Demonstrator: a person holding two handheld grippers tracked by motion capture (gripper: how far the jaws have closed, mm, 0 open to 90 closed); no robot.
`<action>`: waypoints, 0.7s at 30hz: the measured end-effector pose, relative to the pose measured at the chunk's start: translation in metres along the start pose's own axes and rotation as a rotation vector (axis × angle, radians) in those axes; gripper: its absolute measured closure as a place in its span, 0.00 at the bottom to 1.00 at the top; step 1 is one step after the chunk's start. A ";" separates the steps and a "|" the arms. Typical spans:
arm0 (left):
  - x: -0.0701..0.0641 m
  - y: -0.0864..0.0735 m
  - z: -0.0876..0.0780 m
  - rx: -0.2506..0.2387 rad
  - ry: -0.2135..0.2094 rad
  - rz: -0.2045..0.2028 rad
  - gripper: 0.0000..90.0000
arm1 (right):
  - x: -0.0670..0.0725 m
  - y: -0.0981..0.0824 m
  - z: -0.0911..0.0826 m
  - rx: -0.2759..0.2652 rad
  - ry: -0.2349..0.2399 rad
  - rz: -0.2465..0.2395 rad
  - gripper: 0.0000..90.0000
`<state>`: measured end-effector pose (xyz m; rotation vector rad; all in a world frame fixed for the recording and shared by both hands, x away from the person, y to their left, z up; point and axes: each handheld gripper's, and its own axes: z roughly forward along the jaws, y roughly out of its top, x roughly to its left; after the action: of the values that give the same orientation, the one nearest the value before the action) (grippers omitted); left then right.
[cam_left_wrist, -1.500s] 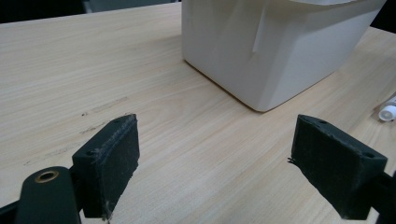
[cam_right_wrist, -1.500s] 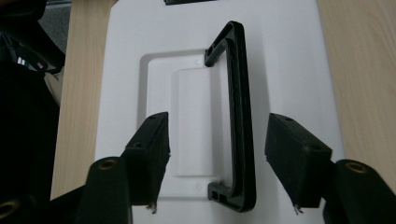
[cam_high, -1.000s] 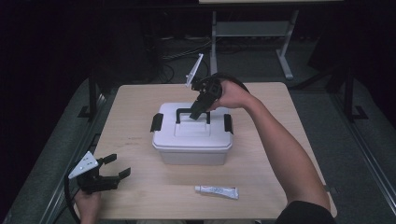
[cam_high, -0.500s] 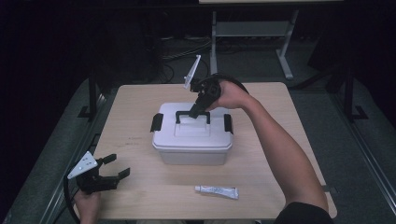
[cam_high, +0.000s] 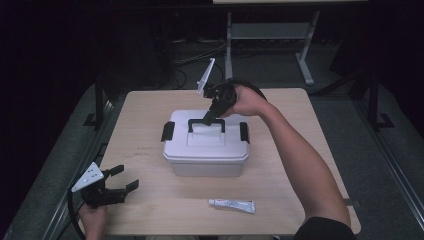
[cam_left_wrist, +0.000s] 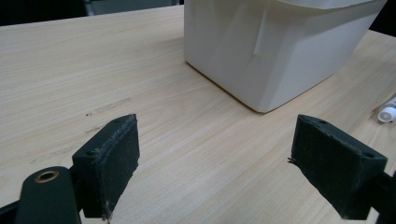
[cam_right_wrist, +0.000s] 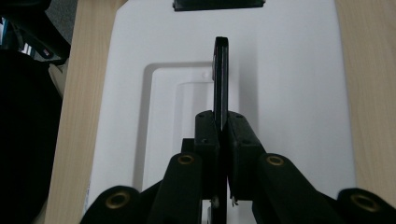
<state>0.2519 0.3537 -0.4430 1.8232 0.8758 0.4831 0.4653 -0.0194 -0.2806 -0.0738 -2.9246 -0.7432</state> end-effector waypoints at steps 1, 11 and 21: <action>0.000 0.000 0.000 0.001 -0.001 0.001 0.16 | 0.000 0.000 0.000 0.001 -0.001 -0.002 0.93; -0.001 0.000 0.000 0.000 0.002 0.003 0.16 | 0.002 0.003 -0.007 -0.018 -0.004 0.002 0.93; -0.001 0.000 0.000 -0.001 0.003 -0.001 0.16 | 0.009 0.007 -0.024 -0.053 -0.018 -0.017 0.93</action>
<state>0.2512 0.3531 -0.4431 1.8209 0.8783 0.4854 0.4594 -0.0245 -0.2548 -0.0601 -2.9260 -0.8268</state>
